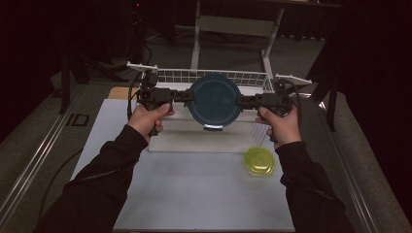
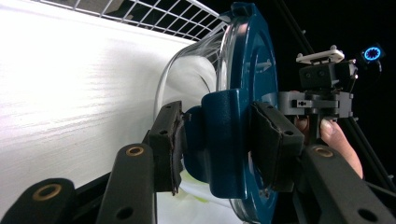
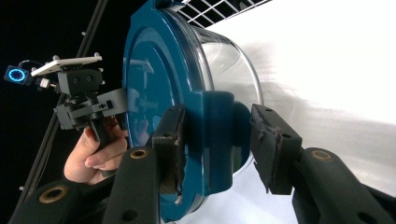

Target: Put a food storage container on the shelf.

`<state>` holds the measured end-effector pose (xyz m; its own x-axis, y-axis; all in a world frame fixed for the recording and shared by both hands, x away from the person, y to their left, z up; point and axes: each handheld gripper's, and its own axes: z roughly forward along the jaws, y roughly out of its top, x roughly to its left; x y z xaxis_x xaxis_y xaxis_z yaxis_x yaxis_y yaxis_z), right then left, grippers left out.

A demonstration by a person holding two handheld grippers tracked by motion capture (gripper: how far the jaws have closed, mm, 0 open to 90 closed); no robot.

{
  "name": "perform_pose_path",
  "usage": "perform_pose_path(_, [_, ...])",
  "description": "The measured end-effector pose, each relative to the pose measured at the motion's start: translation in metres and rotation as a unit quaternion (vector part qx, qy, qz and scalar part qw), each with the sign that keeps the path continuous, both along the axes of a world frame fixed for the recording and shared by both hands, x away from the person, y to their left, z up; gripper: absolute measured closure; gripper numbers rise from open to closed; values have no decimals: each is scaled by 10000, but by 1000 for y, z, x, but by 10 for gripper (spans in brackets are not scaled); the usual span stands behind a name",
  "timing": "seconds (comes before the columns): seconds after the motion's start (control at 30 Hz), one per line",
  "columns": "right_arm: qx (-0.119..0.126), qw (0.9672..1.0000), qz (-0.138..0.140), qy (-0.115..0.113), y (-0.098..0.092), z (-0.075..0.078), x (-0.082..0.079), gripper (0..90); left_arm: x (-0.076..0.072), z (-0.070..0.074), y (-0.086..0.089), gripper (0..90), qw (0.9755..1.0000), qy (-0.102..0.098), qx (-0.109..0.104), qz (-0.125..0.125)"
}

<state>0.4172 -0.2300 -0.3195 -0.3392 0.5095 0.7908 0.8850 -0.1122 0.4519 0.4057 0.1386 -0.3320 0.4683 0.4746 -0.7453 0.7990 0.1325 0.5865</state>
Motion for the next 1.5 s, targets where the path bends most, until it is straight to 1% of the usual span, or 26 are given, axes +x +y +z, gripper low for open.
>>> perform_pose_path(0.1, [-10,9999,-91,89,0,1,6,561,6,-4,0,553,10000,59,-73,16])
perform_pose_path(0.23, [-234,9994,-218,160,3,3,15,545,14,-10,0,530,9996,179,-189,92])
perform_pose_path(0.3, [-262,9992,-237,182,3,3,16,543,15,-11,0,524,9997,170,-144,127])
perform_pose_path(0.33, [-350,9988,-283,176,4,4,19,541,16,-11,-1,511,9997,176,-130,136])
perform_pose_path(0.4, [-370,9986,-337,180,5,3,21,545,17,-12,-1,500,9997,138,-69,176])
perform_pose_path(0.43, [-419,9984,-368,131,6,3,22,547,17,-12,-1,493,9998,115,-64,171])
perform_pose_path(0.5, [-421,9983,-380,99,6,3,24,545,16,-11,-2,490,9998,56,-29,180])
perform_pose_path(0.57, [-417,9983,-417,40,6,4,23,555,14,-11,-2,477,9999,-58,30,135])
perform_pose_path(0.6, [-392,9985,-372,24,6,5,22,536,14,-11,-2,472,9999,-74,47,139])
perform_pose_path(0.67, [-567,9973,-448,-126,6,9,19,524,12,-9,-1,467,9996,-190,145,145])
perform_pose_path(0.73, [-679,9964,-416,-281,6,14,15,516,8,-4,0,477,9984,-410,290,267])
perform_pose_path(0.77, [-812,9949,-452,-399,6,17,11,512,6,-3,2,475,9982,-434,286,292])
perform_pose_path(0.8, [-866,9941,-440,-481,6,19,9,508,4,-1,3,474,9976,-479,348,352])
perform_pose_path(0.87, [-883,9933,-449,-594,5,23,3,506,0,2,6,471,9967,-587,371,413])
perform_pose_path(0.9, [-873,9928,-443,-690,4,25,-1,504,-2,3,8,458,9960,-638,446,442])
perform_pose_path(1.0, [-855,9920,-326,-866,3,29,-13,493,-10,5,14,458,9945,-790,486,483])
perform_pose_path(1.03, [-840,9915,-280,-953,2,29,-18,488,-12,5,15,458,9940,-841,515,472])
perform_pose_path(1.1, [-854,9900,-194,-1108,3,28,-27,485,-18,4,19,458,9944,-844,459,435])
perform_pose_path(1.17, [-816,9894,-106,-1194,3,25,-35,485,-25,4,21,458,9936,-914,538,378])
perform_pose_path(1.2, [-811,9890,-55,-1239,3,24,-39,485,-29,3,21,457,9935,-953,516,353])
perform_pose_path(1.23, [-830,9878,-5,-1319,3,23,-43,485,-32,3,21,455,9930,-997,536,323])
perform_pose_path(1.27, [-838,9872,13,-1355,2,22,-46,490,-38,2,20,442,9920,-1087,578,273])
perform_pose_path(1.37, [-665,9869,131,-1461,1,16,-58,543,-50,1,22,411,9907,-1234,513,240])
perform_pose_path(1.4, [-607,9861,188,-1535,2,13,-61,552,-54,0,22,410,9901,-1303,485,207])
perform_pose_path(1.47, [-671,9828,249,-1703,5,8,-68,568,-61,-3,23,380,9885,-1451,420,51])
perform_pose_path(1.5, [-712,9817,301,-1742,7,6,-71,611,-65,-6,24,351,9871,-1562,344,-1])
